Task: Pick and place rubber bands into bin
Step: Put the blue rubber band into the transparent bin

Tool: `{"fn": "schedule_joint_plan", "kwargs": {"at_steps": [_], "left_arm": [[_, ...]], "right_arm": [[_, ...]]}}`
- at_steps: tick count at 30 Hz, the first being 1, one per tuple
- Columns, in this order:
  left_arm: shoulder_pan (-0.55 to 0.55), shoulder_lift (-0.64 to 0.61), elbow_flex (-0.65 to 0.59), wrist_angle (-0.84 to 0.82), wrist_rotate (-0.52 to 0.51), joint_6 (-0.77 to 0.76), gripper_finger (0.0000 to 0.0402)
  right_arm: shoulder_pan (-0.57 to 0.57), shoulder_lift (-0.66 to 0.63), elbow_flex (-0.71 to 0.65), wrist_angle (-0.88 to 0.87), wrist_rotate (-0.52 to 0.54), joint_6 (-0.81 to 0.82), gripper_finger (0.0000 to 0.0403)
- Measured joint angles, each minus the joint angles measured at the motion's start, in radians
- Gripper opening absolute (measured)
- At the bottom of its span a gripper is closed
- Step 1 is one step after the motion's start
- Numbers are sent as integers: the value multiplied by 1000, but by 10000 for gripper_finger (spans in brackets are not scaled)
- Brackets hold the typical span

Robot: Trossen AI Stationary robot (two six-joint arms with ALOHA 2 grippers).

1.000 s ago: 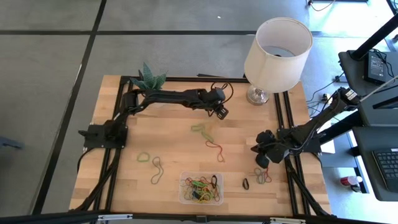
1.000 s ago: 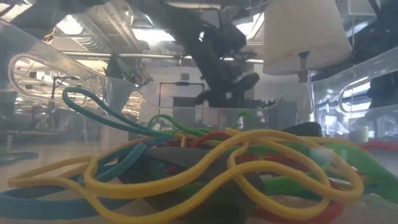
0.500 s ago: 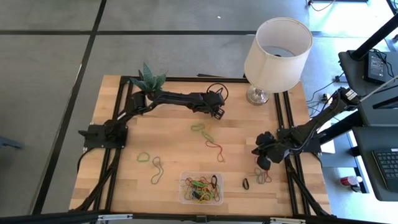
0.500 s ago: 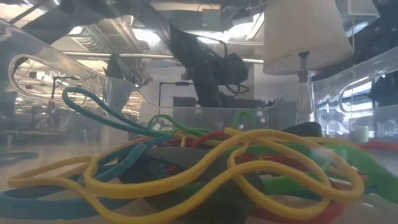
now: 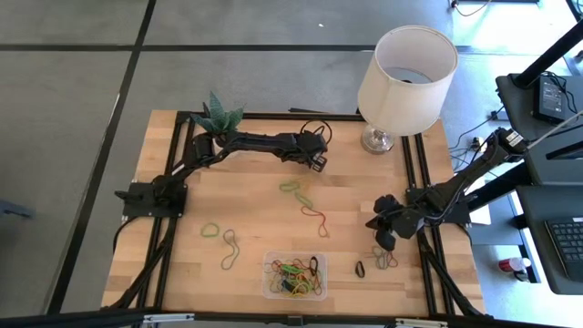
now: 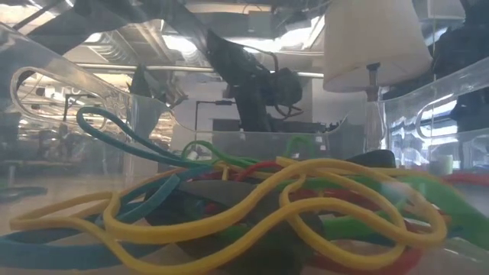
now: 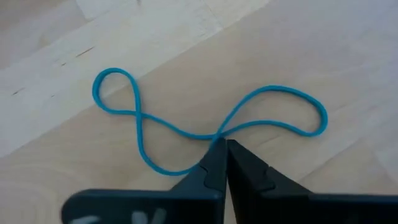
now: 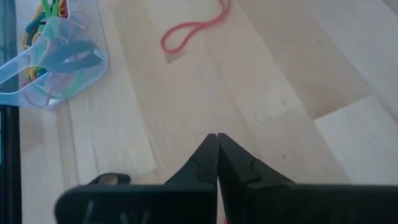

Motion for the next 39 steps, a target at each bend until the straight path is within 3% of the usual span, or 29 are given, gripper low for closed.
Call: {"fn": "schedule_joint_plan", "kwargs": {"at_steps": [6,9,16,24,28,32,36,39], "left_arm": [[-22,-64,-12,-63,4,44,2],[-44,-102,-12,-63,-50,88,2],[-36,-103,-10,53,-77,97,6],[6,-57,-5,231,-41,36,85],[11,-20,-6,221,-38,36,135],[-4,7,-5,215,-115,91,173],[-21,21,0,177,-154,123,184],[-25,20,2,129,-135,112,164]], "right_arm": [[0,0,0,5,0,25,4],[0,0,0,12,1,25,4],[-1,0,0,23,3,25,4],[1,0,0,76,-4,27,4],[5,1,0,81,-9,26,4],[6,2,1,81,-24,25,4],[6,2,1,82,-25,22,4],[5,2,1,82,-24,18,4]]}}
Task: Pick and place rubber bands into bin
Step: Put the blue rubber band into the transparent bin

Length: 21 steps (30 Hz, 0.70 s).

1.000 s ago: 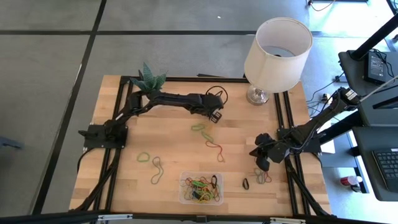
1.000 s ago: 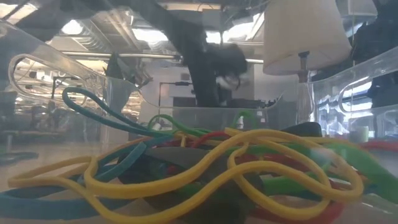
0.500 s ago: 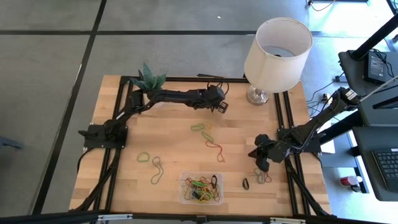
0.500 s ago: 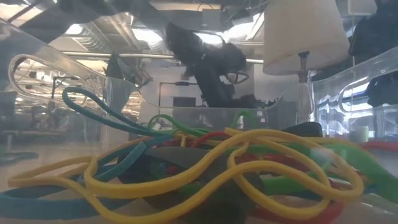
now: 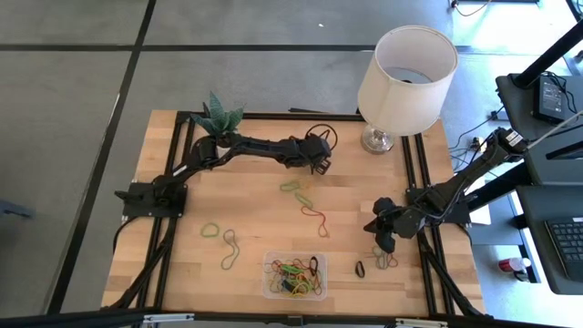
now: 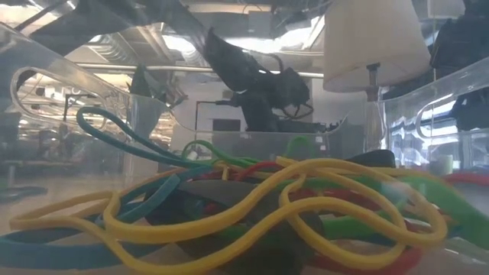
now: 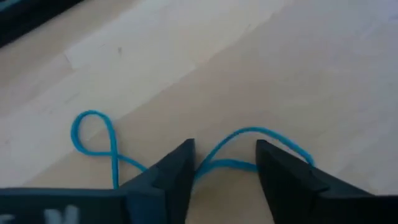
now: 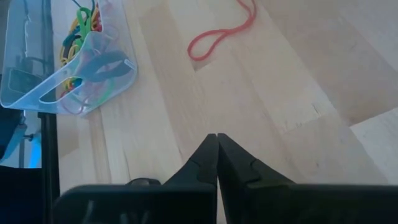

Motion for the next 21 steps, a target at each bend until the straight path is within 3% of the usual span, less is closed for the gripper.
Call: {"fn": "schedule_joint_plan", "kwargs": {"at_steps": [7,12,16,21], "left_arm": [[-1,-5,-2,-70,81,-5,18],[-19,-35,-5,-98,103,12,5],[-65,-99,-14,-154,153,145,4],[-131,-225,-8,-189,102,290,3]], "right_arm": [[0,0,0,0,14,-20,4],[0,0,0,0,28,6,4],[0,0,0,1,28,33,4],[-1,5,0,1,67,47,4]]}}
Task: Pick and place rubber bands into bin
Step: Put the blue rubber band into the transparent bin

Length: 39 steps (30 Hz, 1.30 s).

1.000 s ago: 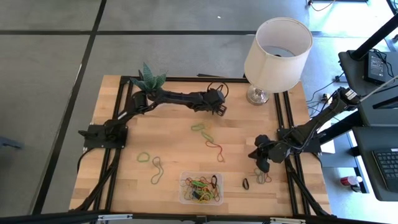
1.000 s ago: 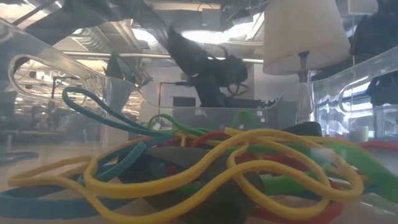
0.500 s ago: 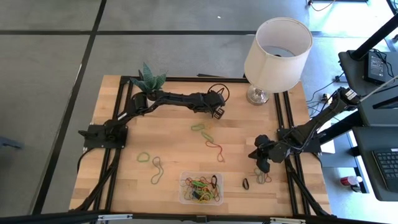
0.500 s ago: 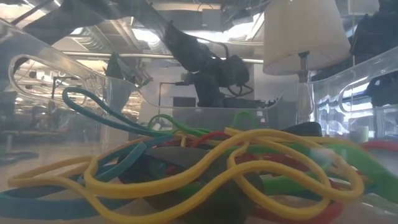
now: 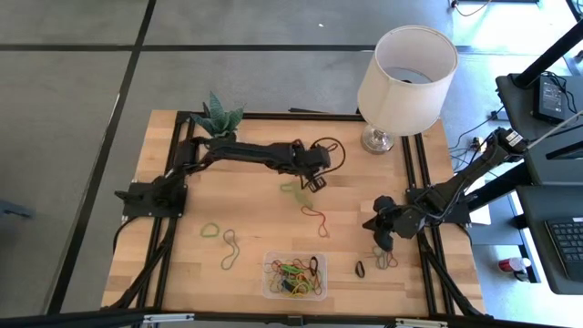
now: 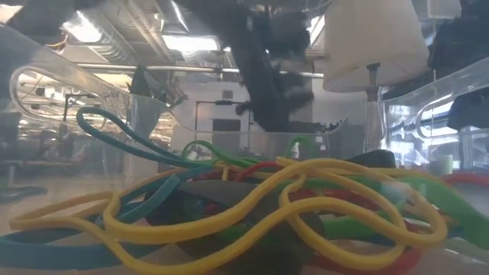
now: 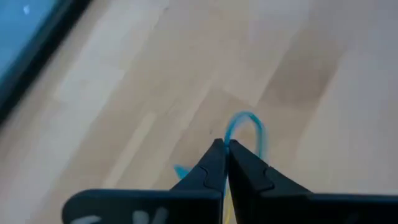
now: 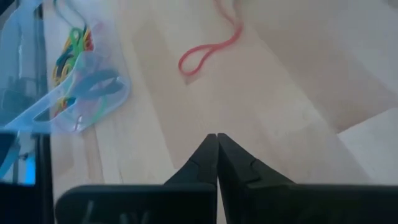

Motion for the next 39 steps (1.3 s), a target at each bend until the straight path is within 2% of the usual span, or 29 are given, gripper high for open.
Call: {"fn": "schedule_joint_plan", "kwargs": {"at_steps": [4,8,13,16,19,23,26,35,39], "left_arm": [[-68,-74,-2,-74,-2,109,3],[-133,-160,0,-144,-4,169,3],[-223,-240,0,-248,-8,203,3],[-279,-272,0,-281,-5,204,3],[-331,-287,0,-282,2,204,3],[-397,-292,0,-280,65,204,3],[-440,-292,0,-273,96,204,3],[-555,-287,1,-129,166,255,3],[-572,-275,2,-76,140,188,3]], "right_arm": [[0,25,0,9,71,91,3],[0,81,0,89,77,132,2],[0,217,32,185,76,195,2],[0,318,120,115,53,225,1],[0,418,239,-28,9,266,1],[0,527,381,-206,-16,327,1],[0,578,450,-242,-16,328,1],[0,594,471,-315,-60,322,0],[1,594,471,-339,-61,270,0]]}}
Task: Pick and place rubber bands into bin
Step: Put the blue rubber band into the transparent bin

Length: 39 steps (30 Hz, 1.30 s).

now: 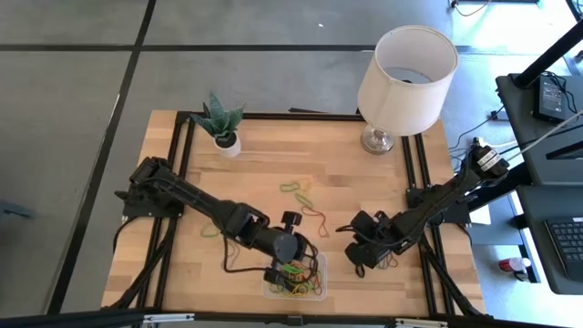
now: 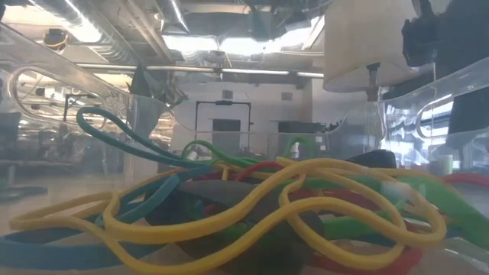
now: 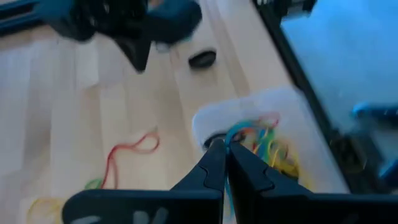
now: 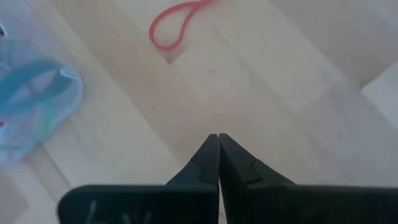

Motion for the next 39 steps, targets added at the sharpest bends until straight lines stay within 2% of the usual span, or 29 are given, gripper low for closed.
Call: {"fn": "schedule_joint_plan", "kwargs": {"at_steps": [10,22,25,30,35,39], "left_arm": [[-48,48,0,-6,16,-80,3],[-102,285,0,-18,40,-330,7],[-102,328,0,-43,85,-413,27],[-99,348,0,-74,154,-537,86],[-97,305,9,-90,162,-555,138],[-92,247,30,-90,154,-549,158]], "right_arm": [[0,0,0,0,-53,-164,7],[5,0,-1,6,-85,-307,8],[5,0,-1,6,-85,-317,8],[5,0,-1,6,-85,-342,9],[5,0,-1,7,-85,-345,9],[5,0,-1,7,-83,-345,9]]}}
